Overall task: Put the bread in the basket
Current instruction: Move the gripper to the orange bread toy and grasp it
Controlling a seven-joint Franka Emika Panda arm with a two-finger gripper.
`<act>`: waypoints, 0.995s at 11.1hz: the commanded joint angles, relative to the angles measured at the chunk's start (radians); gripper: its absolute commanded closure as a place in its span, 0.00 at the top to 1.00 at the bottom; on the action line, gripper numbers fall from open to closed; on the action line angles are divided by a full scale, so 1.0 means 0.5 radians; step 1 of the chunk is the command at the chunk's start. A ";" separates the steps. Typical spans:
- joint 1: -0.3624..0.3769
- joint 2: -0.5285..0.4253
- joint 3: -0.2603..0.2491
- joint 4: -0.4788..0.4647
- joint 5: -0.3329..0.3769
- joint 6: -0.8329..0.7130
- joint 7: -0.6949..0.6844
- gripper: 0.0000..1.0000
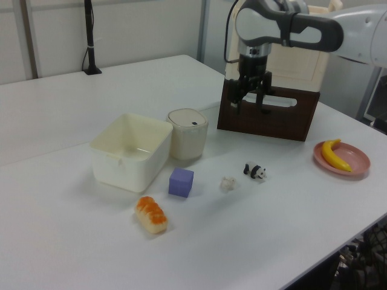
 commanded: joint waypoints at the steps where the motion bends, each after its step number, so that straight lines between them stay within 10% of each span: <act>1: 0.083 -0.008 -0.007 -0.117 -0.025 0.099 -0.011 1.00; 11: 0.230 0.008 -0.001 -0.230 0.079 0.102 -0.352 1.00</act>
